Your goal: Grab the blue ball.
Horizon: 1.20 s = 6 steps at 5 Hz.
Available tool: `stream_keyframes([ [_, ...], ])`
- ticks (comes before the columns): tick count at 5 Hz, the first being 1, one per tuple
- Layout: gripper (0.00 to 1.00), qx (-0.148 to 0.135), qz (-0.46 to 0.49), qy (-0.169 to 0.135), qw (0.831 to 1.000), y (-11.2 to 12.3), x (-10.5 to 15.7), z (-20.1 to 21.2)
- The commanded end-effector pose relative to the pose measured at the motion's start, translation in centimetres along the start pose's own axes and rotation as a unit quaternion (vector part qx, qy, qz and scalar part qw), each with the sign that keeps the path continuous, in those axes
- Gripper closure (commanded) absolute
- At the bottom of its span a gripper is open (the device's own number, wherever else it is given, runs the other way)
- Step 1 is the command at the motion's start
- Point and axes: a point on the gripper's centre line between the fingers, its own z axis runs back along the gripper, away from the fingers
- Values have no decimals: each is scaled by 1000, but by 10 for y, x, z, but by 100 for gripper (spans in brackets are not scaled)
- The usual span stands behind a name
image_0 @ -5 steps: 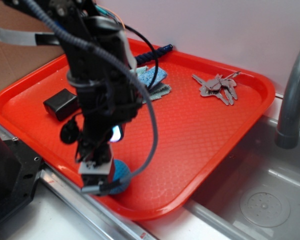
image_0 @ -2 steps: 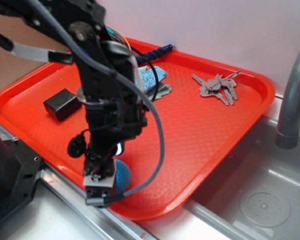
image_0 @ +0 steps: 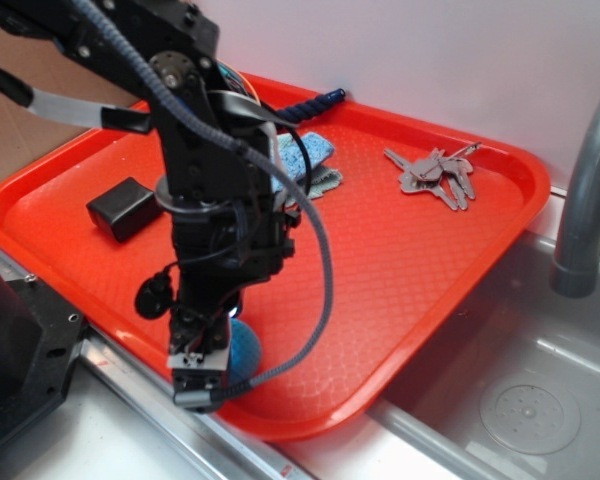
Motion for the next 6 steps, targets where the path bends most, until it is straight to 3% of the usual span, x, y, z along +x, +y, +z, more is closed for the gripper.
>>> stream_keyframes([
  [1,100,-4,-5,-6,1000,-10,-8,2],
  [2,100,-11,-2,1,1000,-9,-6,3],
  [3,100,12,59,-32,998,8,-10,48],
  [4,100,58,187,-58,979,45,-45,98],
  [5,100,69,309,-57,947,67,-83,147],
  [6,100,53,424,-40,903,70,-101,192],
])
